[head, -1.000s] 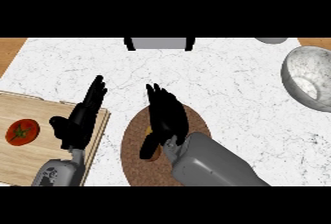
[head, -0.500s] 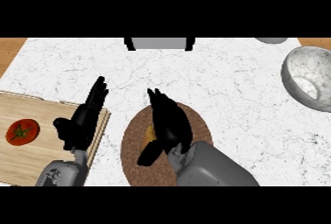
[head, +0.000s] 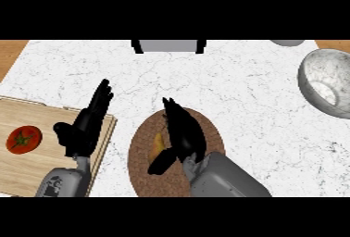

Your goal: Pick the eggplant from the placemat and place it in the bowl

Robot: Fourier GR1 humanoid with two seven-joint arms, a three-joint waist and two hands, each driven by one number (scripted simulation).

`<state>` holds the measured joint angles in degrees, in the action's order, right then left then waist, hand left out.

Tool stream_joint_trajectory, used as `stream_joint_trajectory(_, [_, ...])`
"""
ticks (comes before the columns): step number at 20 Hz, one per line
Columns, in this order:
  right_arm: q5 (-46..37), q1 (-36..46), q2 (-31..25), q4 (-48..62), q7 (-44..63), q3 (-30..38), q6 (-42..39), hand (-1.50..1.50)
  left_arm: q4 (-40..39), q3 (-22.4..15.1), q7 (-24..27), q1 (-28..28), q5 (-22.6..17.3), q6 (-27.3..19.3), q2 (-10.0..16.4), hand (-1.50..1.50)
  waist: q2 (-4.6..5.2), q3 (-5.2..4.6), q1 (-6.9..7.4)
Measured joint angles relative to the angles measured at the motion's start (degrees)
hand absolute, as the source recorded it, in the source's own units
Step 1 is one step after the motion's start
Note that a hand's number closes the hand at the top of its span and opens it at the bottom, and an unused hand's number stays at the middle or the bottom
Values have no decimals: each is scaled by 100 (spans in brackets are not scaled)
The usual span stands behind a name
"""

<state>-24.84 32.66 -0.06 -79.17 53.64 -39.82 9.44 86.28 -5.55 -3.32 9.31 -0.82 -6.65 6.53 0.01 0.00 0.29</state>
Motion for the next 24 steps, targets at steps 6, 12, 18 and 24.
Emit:
stream_joint_trajectory(6, [61,-122,4,620,-618,98,322,-150,229,10,-131,-135,84,64,-34,0,2,1,10])
stream_joint_trajectory(12, [-248,-209,6,986,-723,36,354,-150,215,61,-139,-115,171,61,-112,0,-6,2,2])
stream_joint_trajectory(18, [-507,-101,4,1340,-626,18,204,-150,15,235,-17,-14,121,195,-61,0,-14,6,4])
stream_joint_trajectory(24, [-272,-2,2,1730,-1059,43,-22,150,169,169,-123,-73,226,178,-159,0,-14,6,21])
